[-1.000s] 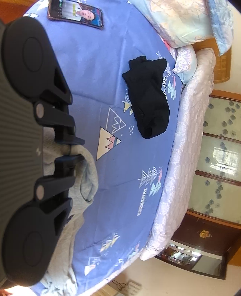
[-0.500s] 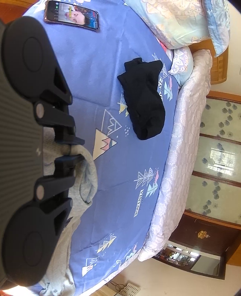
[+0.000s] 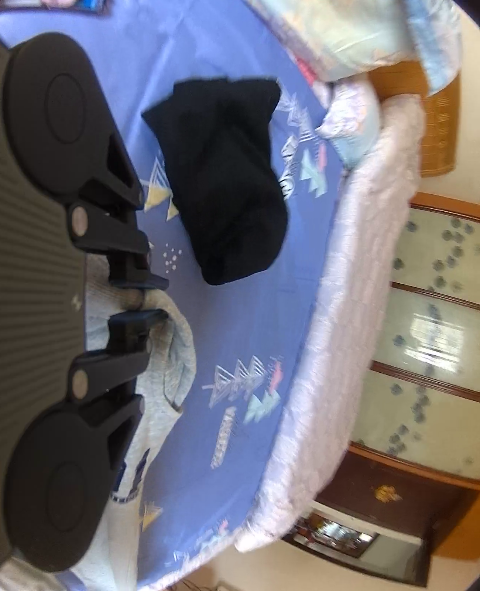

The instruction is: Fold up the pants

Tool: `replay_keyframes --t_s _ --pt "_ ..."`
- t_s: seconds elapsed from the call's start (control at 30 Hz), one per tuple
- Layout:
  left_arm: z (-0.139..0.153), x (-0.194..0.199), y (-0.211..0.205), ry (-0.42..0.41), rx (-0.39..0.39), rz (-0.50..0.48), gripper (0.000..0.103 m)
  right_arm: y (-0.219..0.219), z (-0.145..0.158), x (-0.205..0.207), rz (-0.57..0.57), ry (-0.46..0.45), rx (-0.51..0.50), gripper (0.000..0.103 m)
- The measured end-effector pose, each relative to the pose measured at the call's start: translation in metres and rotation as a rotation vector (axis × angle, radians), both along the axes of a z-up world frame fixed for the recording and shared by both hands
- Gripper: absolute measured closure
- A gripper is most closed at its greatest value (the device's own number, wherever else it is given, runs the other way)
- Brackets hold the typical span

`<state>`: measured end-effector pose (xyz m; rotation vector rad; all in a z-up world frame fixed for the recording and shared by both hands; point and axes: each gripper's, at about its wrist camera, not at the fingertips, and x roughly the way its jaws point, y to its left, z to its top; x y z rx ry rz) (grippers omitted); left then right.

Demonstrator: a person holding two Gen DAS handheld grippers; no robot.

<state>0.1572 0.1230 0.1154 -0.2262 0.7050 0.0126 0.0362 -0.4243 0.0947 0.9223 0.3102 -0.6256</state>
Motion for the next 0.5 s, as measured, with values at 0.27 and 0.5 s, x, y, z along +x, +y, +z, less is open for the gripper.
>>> replay_keyframes --t_s 0.27,0.5 --pt "-0.060 0.082 -0.016 0.118 0.070 0.033 0.090 -0.010 -0.055 0.125 -0.027 0.063 0.036 0.092" --pt "-0.062 0.032 -0.017 0.183 0.156 -0.054 0.061 0.009 -0.065 0.116 0.076 0.141 0.062 0.036"
